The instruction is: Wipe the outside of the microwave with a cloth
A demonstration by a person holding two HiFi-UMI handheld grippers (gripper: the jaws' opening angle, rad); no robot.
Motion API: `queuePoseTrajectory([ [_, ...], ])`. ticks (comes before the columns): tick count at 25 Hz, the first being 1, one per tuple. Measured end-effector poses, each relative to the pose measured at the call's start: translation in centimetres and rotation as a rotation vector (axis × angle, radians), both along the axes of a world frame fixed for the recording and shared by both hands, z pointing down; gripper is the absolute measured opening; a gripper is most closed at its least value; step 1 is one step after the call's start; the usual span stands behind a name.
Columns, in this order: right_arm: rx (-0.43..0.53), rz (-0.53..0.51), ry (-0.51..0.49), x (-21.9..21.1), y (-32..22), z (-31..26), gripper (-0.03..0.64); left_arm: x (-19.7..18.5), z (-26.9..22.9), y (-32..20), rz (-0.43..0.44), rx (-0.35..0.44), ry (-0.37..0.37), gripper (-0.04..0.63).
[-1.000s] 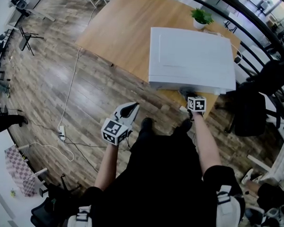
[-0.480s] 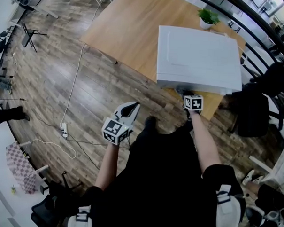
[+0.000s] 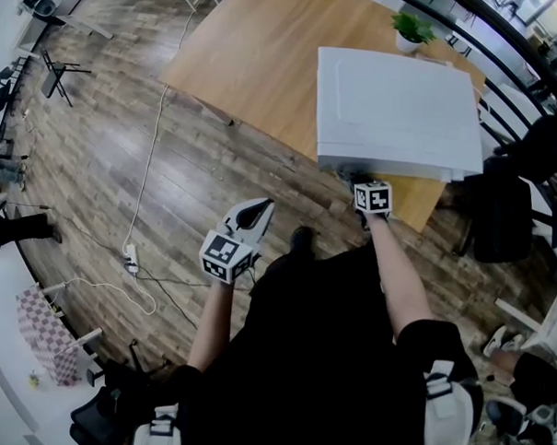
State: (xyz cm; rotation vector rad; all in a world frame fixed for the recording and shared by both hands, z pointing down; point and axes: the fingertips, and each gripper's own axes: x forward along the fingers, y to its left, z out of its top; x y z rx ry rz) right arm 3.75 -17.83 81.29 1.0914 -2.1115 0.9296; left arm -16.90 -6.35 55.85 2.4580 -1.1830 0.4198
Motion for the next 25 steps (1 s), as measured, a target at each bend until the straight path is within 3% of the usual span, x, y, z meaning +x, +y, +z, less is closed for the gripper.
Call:
queuePoseTrajectory([
  [16, 0.001, -0.050, -0.021, -7.2, 0.3, -0.1, 0.044, -4.5, 0.3, 0.2, -0.028, 0.007, -0.001, 0.000],
  [25, 0.008, -0.081, -0.039, -10.5, 0.7, -0.9, 0.044, -4.8, -0.4, -0.1, 0.033, 0.018, 0.001, 0.000],
])
